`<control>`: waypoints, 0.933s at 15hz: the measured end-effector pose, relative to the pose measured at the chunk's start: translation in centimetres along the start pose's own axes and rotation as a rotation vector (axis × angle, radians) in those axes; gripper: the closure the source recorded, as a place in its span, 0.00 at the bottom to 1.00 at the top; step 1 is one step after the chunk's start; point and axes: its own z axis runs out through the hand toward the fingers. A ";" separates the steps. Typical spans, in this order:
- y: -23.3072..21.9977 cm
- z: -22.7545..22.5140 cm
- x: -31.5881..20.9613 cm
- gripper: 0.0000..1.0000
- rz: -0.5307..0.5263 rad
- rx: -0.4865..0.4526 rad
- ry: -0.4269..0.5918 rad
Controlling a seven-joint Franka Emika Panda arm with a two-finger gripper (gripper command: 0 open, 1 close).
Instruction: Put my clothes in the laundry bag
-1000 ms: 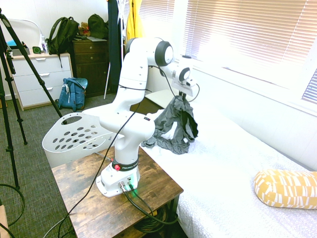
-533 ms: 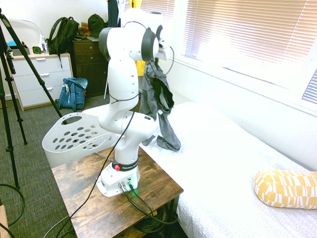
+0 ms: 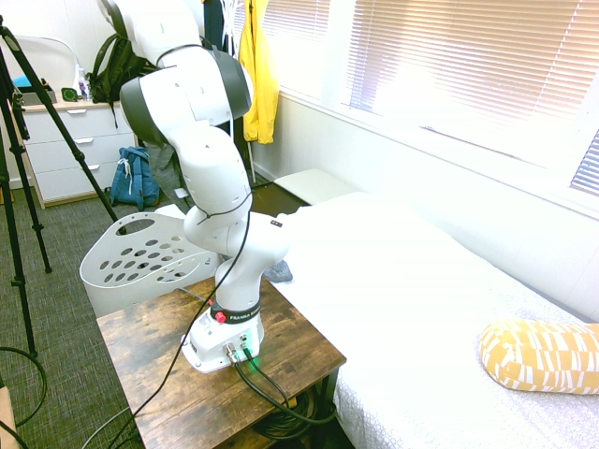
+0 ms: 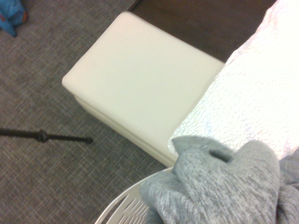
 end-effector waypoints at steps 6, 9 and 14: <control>3.2 12.9 -15.8 1.00 -0.134 -0.161 -0.085; 5.6 19.5 -17.7 0.00 -0.127 -0.207 -0.098; 7.9 25.6 -19.2 0.00 -0.143 -0.262 -0.104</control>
